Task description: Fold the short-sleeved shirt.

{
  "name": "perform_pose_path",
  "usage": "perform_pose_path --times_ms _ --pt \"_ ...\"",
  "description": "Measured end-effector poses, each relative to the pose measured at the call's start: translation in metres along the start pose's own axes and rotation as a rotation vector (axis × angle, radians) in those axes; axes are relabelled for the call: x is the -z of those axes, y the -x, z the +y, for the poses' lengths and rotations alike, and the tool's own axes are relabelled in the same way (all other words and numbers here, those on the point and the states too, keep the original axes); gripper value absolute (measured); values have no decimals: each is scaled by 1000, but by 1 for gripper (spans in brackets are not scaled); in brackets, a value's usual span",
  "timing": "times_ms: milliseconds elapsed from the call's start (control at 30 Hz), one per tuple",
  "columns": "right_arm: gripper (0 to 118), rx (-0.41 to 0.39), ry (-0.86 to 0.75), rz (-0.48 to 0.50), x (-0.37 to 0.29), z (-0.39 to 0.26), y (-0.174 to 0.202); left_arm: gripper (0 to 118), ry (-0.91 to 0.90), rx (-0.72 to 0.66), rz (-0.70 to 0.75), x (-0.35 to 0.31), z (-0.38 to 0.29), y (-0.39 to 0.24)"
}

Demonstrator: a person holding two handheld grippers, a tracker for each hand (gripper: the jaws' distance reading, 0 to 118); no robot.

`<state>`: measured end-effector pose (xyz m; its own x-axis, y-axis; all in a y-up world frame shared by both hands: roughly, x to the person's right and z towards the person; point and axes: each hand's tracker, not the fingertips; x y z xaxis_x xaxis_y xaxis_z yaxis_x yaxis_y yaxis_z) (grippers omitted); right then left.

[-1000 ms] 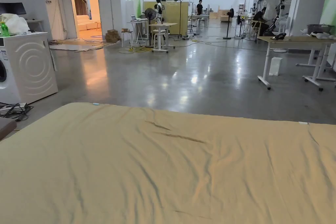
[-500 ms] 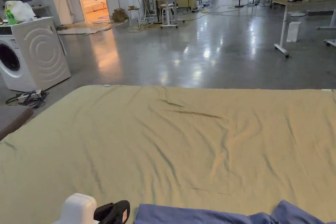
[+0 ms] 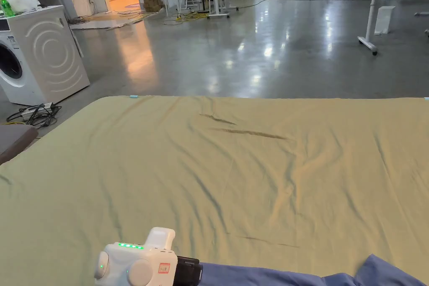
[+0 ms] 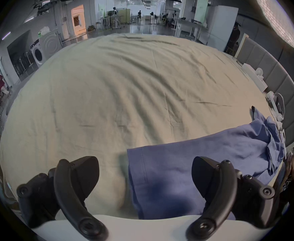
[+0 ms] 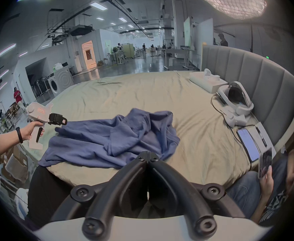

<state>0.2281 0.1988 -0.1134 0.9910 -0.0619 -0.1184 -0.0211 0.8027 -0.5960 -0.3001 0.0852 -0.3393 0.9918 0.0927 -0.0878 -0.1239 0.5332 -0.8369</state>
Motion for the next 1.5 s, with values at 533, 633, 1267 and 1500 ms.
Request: perform_pose_path --times_ms 533,633,1267,1500 --pt "0 57 31 14 10 -4 -2 32 91 146 81 19 -1 -44" --pt "0 42 18 23 10 1 -3 19 99 203 112 20 -1 -53" --pt "97 -239 340 185 297 135 -12 18 290 265 116 51 27 -57" --pt "99 -508 593 85 404 120 9 18 327 268 108 56 33 -57"
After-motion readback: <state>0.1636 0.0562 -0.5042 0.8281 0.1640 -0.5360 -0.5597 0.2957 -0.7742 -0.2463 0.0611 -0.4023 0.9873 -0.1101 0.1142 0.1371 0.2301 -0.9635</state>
